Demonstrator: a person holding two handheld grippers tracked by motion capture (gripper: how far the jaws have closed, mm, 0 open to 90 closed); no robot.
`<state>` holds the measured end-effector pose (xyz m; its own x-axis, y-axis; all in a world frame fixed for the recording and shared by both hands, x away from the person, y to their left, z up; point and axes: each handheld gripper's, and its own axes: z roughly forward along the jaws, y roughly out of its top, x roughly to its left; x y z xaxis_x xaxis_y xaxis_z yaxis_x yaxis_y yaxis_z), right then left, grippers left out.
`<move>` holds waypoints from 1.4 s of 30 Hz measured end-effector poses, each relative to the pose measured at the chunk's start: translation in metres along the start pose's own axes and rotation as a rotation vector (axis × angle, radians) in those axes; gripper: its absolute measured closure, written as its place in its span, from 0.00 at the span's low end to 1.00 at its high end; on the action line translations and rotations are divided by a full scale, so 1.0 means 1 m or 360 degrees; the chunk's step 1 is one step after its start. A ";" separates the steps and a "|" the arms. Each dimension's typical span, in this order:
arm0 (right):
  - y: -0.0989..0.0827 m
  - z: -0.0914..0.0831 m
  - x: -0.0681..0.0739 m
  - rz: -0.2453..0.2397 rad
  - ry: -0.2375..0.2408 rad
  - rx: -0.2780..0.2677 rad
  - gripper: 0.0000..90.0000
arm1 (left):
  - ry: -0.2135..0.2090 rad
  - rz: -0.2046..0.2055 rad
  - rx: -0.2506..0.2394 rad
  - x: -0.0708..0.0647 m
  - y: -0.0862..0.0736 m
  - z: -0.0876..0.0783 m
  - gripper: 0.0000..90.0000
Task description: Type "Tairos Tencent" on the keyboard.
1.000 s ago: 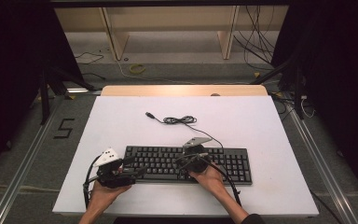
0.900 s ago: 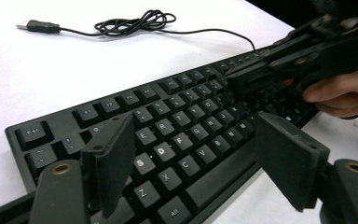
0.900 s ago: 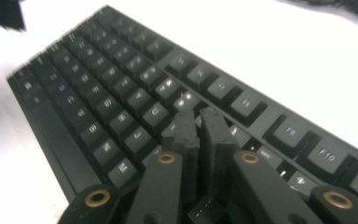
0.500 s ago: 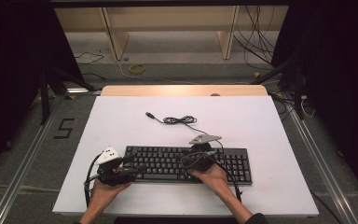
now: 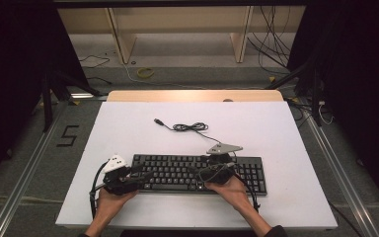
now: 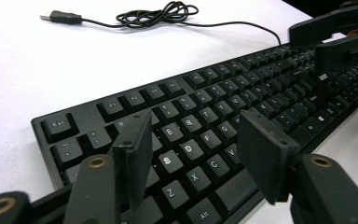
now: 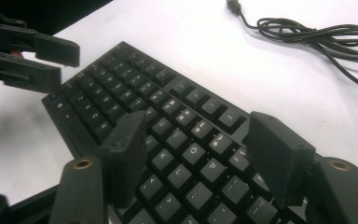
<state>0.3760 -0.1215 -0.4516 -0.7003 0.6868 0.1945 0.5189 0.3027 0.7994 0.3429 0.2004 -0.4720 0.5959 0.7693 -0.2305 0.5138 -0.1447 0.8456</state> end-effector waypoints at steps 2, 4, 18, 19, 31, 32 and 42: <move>-0.001 -0.003 0.000 0.0000 0.0003 -0.0016 0.41 | 0.0008 -0.0009 -0.0003 0.001 0.000 0.000 0.54; -0.002 -0.005 0.000 0.0000 0.0007 -0.0027 0.40 | 0.0021 -0.0004 0.0002 0.002 0.000 0.001 0.57; -0.006 -0.016 0.001 0.0018 0.0052 -0.0060 0.37 | 0.0071 0.0049 0.0082 0.005 0.001 0.009 0.79; -0.006 -0.016 0.001 0.0017 0.0055 -0.0061 0.37 | 0.0086 0.0057 0.0099 0.004 0.001 0.012 0.81; -0.008 -0.017 0.006 -0.0002 0.0083 -0.0066 0.33 | 0.0104 0.0093 0.0203 0.003 0.003 0.020 0.99; -0.009 -0.017 0.006 -0.0004 0.0088 -0.0068 0.33 | 0.0104 0.0097 0.0208 0.002 0.003 0.021 0.99; -0.011 -0.022 0.009 -0.0014 0.0098 -0.0078 0.32 | 0.0122 0.0082 0.0256 0.005 0.004 0.026 0.99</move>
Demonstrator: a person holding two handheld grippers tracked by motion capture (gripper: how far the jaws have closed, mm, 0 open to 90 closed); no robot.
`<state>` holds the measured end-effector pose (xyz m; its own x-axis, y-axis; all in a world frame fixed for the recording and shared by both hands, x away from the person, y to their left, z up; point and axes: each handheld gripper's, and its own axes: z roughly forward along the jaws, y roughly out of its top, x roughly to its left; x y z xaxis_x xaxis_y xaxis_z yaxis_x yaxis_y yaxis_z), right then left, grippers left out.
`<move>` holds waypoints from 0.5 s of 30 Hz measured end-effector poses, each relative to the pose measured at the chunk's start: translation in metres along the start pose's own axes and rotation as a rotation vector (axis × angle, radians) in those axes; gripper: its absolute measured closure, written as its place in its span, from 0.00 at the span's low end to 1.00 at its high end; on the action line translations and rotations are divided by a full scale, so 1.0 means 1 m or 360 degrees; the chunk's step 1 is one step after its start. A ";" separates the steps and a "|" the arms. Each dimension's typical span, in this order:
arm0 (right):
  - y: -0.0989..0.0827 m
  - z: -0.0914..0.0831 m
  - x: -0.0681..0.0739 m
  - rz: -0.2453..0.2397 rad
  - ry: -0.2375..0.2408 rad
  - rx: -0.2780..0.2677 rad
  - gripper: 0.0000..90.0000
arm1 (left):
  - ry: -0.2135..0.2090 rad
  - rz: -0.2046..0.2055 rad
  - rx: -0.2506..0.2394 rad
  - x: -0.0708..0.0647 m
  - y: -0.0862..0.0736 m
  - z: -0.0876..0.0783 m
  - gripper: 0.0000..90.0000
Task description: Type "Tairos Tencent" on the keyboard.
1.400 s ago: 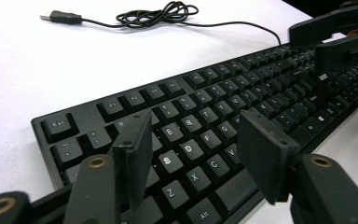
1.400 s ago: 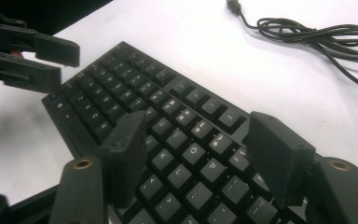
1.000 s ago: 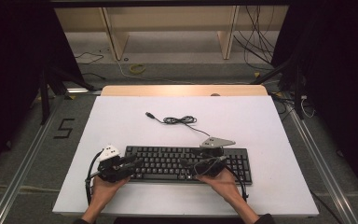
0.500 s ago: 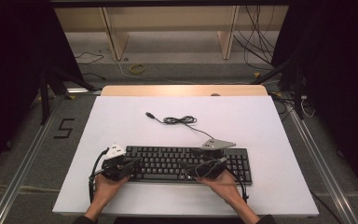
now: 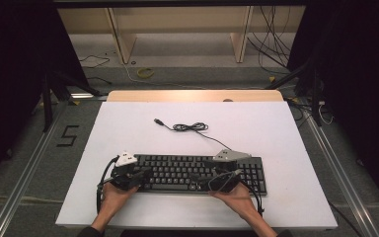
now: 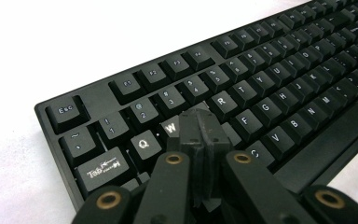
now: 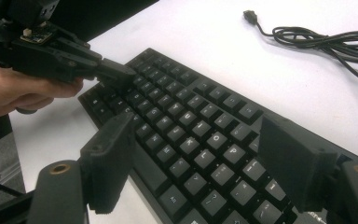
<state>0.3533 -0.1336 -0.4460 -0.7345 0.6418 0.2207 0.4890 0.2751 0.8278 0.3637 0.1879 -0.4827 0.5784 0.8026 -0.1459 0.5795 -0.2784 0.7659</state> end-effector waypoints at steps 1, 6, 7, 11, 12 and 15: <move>0.000 0.000 0.000 0.0000 0.0000 0.0003 0.32 | -0.0002 0.0001 -0.0001 0.000 0.000 0.000 0.99; -0.001 0.000 0.001 0.0001 0.0002 0.0008 0.31 | -0.0010 0.0016 0.0048 -0.001 0.000 0.003 0.99; -0.001 0.001 0.001 -0.0003 0.0001 0.0009 0.31 | -0.0014 0.0014 0.0050 -0.001 0.000 0.003 0.99; -0.002 0.001 0.002 -0.0003 0.0001 0.0010 0.31 | -0.0024 0.0009 0.0056 -0.001 0.000 0.003 0.99; -0.001 0.001 0.002 -0.0005 0.0001 0.0011 0.31 | -0.0026 0.0002 0.0053 -0.001 0.000 0.003 0.99; -0.001 0.001 0.002 -0.0010 -0.0002 0.0010 0.31 | -0.0024 0.0005 0.0052 -0.001 0.000 0.003 0.99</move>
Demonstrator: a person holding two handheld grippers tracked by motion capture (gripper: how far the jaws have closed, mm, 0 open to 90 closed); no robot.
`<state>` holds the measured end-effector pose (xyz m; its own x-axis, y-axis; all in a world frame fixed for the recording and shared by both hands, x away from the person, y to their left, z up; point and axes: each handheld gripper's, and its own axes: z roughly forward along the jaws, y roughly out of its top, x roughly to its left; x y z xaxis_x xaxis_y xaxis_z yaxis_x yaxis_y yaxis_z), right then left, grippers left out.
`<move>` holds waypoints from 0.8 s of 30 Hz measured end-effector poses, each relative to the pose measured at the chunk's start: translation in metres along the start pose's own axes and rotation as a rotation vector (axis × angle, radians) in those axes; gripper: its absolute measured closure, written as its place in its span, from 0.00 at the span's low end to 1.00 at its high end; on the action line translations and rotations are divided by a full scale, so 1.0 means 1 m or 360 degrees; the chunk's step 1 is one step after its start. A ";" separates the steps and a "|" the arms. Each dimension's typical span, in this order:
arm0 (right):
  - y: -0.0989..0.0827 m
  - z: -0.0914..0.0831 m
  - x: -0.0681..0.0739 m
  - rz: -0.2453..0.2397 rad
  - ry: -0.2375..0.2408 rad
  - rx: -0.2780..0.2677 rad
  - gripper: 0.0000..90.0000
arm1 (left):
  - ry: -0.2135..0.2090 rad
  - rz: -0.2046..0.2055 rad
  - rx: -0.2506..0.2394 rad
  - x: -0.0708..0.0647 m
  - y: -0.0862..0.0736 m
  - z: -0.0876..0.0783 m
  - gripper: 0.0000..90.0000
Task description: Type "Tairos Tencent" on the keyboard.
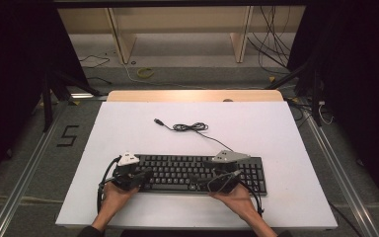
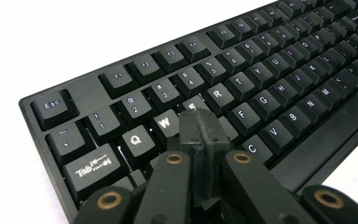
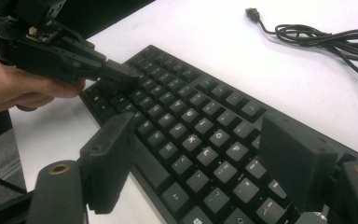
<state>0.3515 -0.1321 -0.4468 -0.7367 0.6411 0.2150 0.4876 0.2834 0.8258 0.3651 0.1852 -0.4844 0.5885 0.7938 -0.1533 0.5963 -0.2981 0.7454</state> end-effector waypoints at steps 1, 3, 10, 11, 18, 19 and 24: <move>0.000 0.000 0.000 0.0001 0.0000 -0.0001 0.31 | -0.0002 0.0000 -0.0001 0.000 0.000 0.000 0.99; 0.000 0.000 -0.001 0.0002 -0.0002 -0.0003 0.31 | 0.0004 -0.0005 0.0002 0.000 0.000 -0.001 0.99; 0.000 0.000 -0.002 0.0006 -0.0004 -0.0002 0.31 | 0.0007 -0.0024 -0.0060 0.000 0.003 -0.009 0.93; 0.000 0.000 -0.002 0.0006 -0.0005 -0.0003 0.31 | 0.0006 -0.0036 -0.0078 0.001 0.004 -0.011 0.92; 0.001 0.001 -0.003 0.0013 -0.0010 -0.0007 0.31 | -0.0016 -0.0099 -0.0164 0.007 0.005 -0.022 0.87; 0.001 0.001 -0.003 0.0012 -0.0011 -0.0007 0.31 | -0.0020 -0.0103 -0.0165 0.007 0.005 -0.023 0.86; 0.001 0.001 -0.002 0.0008 -0.0010 -0.0005 0.31 | -0.0031 -0.0131 -0.0173 0.008 0.004 -0.026 0.80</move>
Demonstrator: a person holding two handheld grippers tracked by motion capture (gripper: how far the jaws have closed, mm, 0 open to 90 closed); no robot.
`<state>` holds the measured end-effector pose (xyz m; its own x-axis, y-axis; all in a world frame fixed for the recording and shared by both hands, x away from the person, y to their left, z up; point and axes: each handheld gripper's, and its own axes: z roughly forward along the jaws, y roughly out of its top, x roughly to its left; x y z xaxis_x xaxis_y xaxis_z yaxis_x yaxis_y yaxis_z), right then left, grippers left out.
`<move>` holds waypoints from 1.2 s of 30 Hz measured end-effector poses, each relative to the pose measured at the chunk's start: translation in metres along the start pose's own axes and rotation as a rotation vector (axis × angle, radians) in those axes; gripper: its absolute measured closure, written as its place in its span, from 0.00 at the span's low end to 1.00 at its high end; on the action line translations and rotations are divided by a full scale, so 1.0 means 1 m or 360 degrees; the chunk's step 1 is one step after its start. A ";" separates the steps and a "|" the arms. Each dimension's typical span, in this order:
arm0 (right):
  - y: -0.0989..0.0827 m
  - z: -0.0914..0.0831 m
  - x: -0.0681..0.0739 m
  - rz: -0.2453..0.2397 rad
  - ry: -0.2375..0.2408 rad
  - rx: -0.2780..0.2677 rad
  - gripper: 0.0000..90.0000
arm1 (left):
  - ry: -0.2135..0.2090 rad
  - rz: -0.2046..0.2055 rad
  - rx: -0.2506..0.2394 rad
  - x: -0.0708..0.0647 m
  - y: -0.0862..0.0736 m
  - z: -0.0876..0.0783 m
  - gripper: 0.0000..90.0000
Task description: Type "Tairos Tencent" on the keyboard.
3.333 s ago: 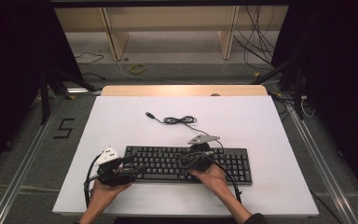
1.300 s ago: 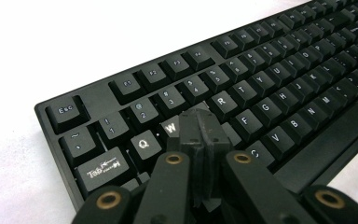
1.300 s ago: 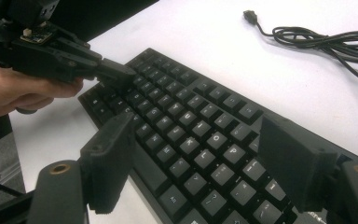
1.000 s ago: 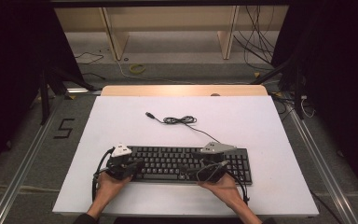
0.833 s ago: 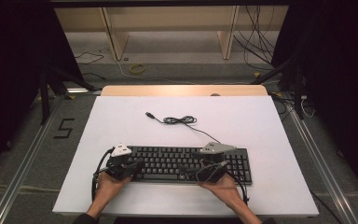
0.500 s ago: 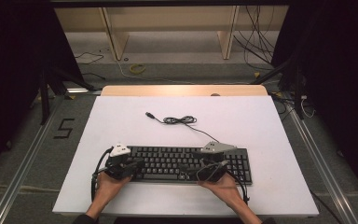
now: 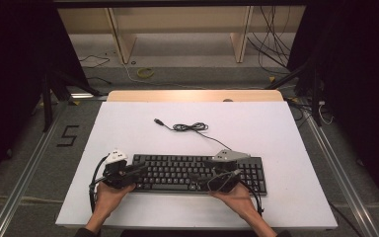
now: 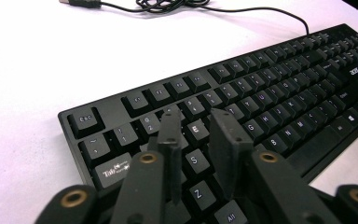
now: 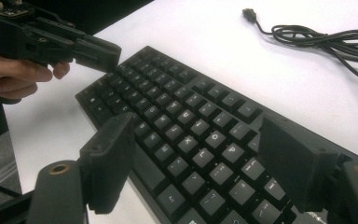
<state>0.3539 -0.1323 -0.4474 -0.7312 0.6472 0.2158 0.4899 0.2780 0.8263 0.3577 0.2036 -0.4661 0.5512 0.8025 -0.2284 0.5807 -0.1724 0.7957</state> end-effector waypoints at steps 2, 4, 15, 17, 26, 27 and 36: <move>0.000 0.000 0.000 -0.0001 0.0000 0.0000 0.31 | -0.0008 -0.0004 -0.0006 0.000 0.000 -0.002 0.77; 0.000 0.000 0.000 -0.0004 0.0002 0.0001 0.31 | -0.0010 -0.0012 -0.0014 0.000 0.000 -0.003 0.73; 0.000 0.002 0.003 -0.0015 0.0011 0.0011 0.31 | -0.0039 -0.0042 -0.0046 0.000 -0.002 -0.009 0.52; 0.000 0.002 0.004 -0.0014 0.0017 0.0016 0.32 | -0.0043 -0.0041 -0.0049 -0.001 -0.003 -0.010 0.50; -0.001 0.008 0.010 -0.0035 0.0045 0.0033 0.35 | -0.0080 -0.0026 -0.0106 -0.003 -0.005 -0.014 0.42; -0.001 0.009 0.011 -0.0037 0.0051 0.0032 0.36 | -0.0087 -0.0021 -0.0114 -0.004 -0.005 -0.015 0.41; -0.002 0.017 0.019 -0.0057 0.0102 0.0070 0.51 | -0.0120 -0.0011 -0.0155 -0.007 -0.006 -0.018 0.38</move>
<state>0.3471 -0.1088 -0.4534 -0.7768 0.5899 0.2204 0.4823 0.3322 0.8106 0.3398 0.2092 -0.4592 0.5927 0.7579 -0.2726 0.5257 -0.1076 0.8438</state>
